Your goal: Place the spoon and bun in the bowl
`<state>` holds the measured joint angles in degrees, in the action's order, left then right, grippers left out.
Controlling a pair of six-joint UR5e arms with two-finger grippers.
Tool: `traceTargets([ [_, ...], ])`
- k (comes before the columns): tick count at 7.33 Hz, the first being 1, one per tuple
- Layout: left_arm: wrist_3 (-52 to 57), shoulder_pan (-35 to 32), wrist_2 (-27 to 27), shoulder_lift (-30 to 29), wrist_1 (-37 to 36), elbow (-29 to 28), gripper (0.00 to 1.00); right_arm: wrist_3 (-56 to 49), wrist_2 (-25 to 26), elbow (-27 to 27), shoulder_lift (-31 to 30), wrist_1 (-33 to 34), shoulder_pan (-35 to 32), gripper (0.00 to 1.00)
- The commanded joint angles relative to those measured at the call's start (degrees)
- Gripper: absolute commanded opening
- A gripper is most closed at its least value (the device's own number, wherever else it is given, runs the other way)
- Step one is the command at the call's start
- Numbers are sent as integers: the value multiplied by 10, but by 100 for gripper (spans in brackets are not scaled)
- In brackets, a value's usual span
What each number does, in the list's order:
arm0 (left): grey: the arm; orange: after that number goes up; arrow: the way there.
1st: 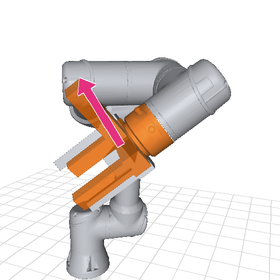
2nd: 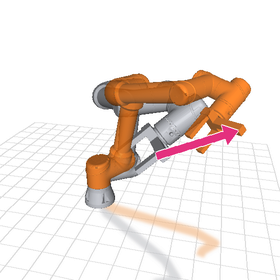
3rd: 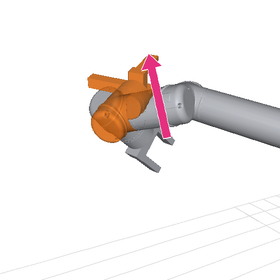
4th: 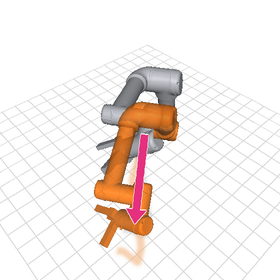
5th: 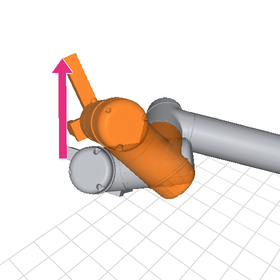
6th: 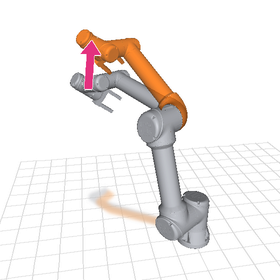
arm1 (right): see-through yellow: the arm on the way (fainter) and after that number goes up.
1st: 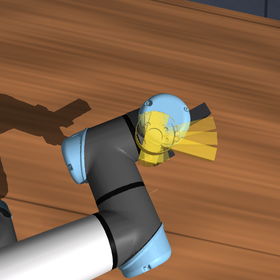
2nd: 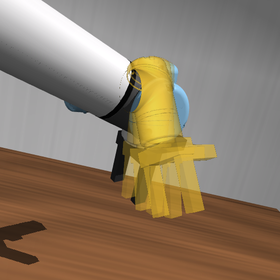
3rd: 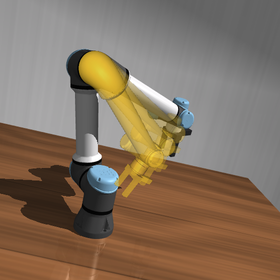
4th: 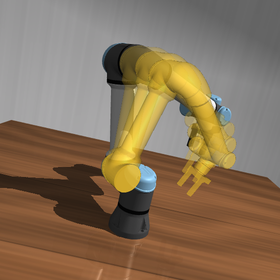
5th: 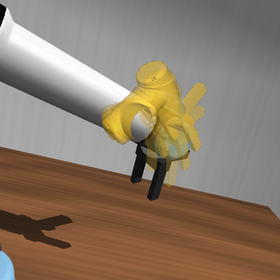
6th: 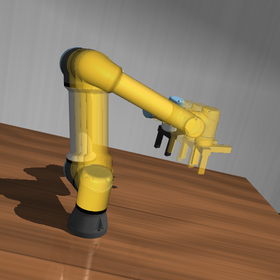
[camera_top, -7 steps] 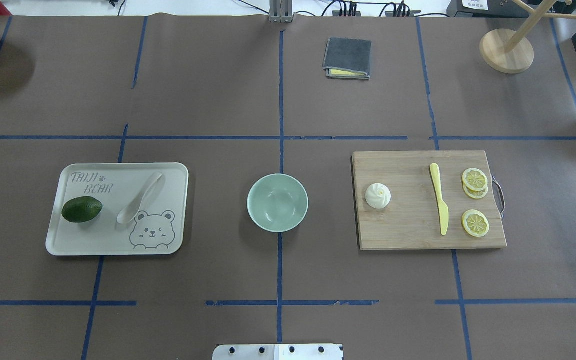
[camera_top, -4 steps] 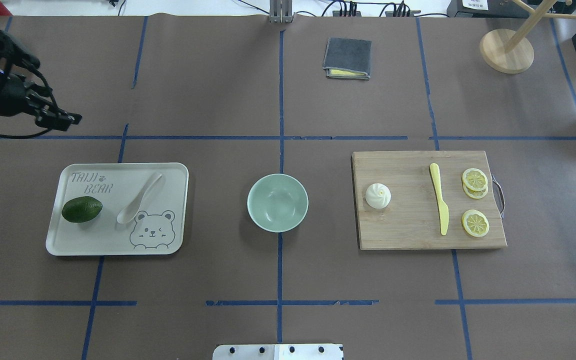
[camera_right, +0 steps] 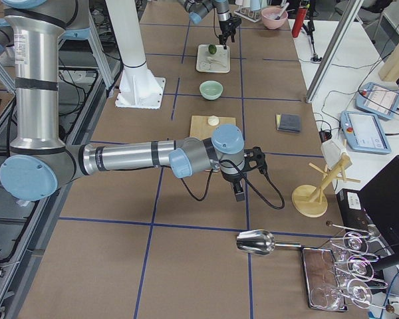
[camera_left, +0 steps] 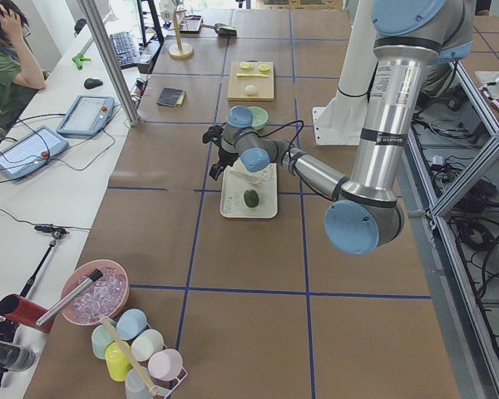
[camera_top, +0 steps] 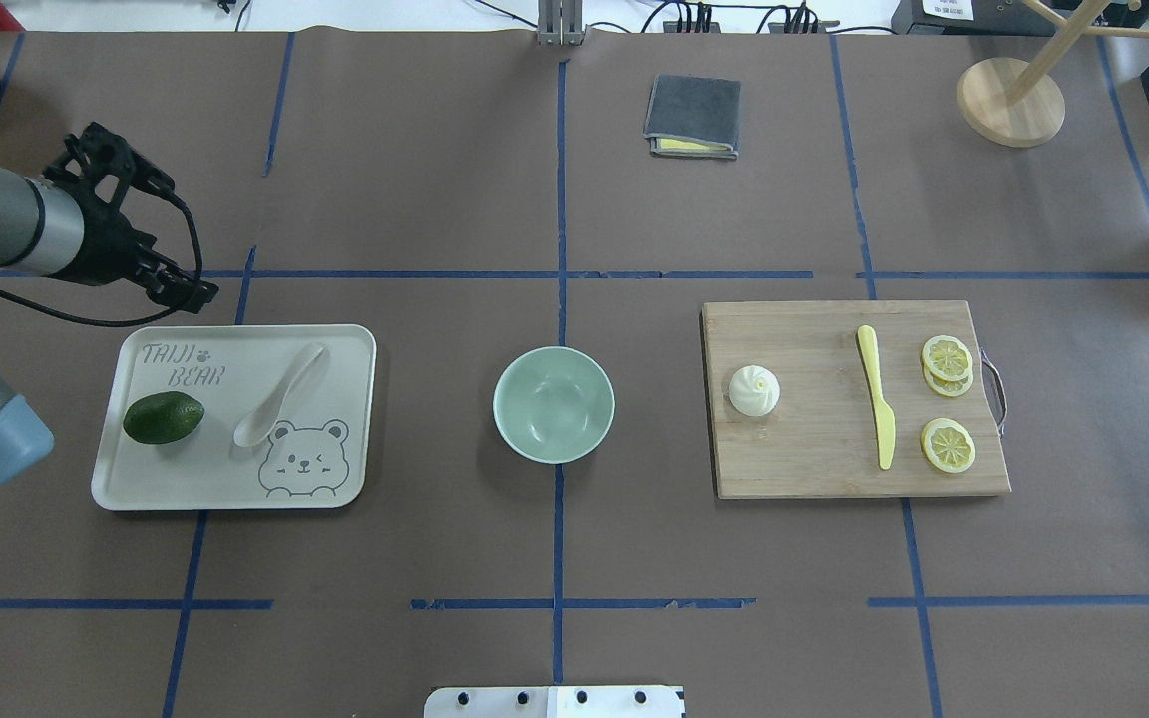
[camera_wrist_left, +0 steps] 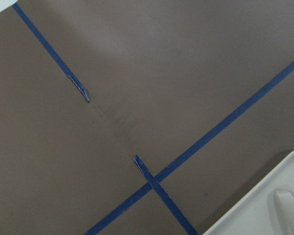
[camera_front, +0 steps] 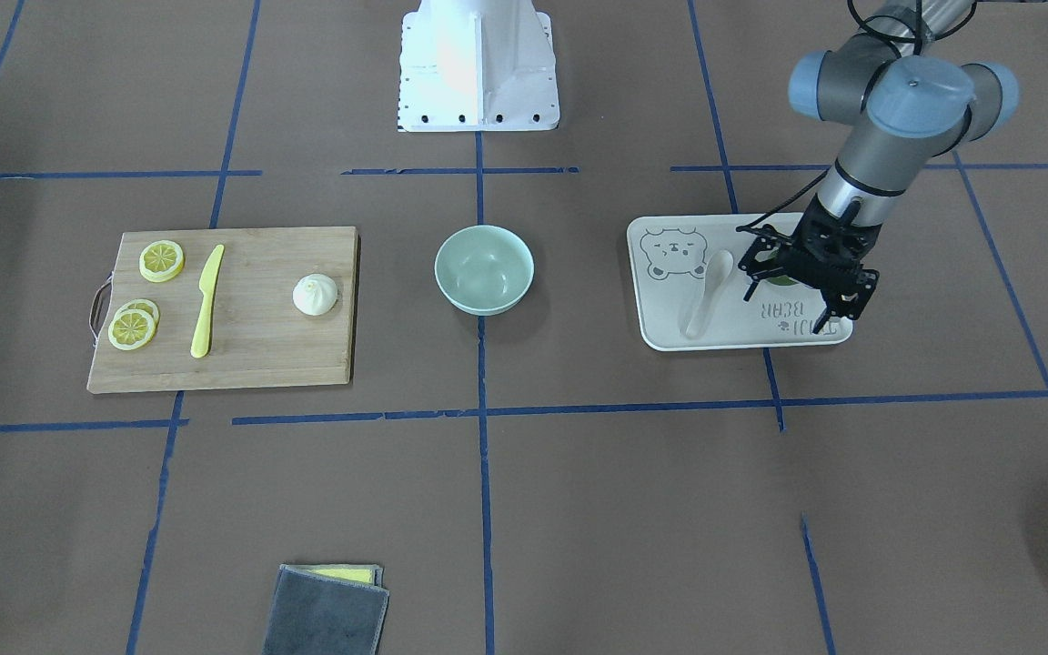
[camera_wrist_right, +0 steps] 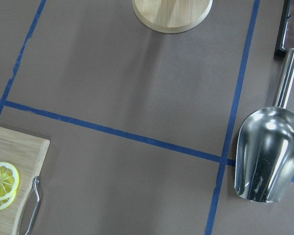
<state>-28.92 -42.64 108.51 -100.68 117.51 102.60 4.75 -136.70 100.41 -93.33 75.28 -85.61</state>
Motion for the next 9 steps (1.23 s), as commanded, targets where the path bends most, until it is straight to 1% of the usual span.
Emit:
traceTargets([
  [1,-70,74,-24,-10,25,-11,100,0,0,0,0,0,0,100],
  [6,-67,83,-24,-18,29,-41,99,1,0,-1,0,0,0,100],
  [7,-67,82,-24,-20,29,-42,96,1,0,-1,0,0,0,100],
  [8,-67,82,-24,-20,29,-43,86,1,0,-1,0,0,0,100],
  [9,-65,82,-24,-20,29,-47,80,1,1,-1,1,0,0,100],
])
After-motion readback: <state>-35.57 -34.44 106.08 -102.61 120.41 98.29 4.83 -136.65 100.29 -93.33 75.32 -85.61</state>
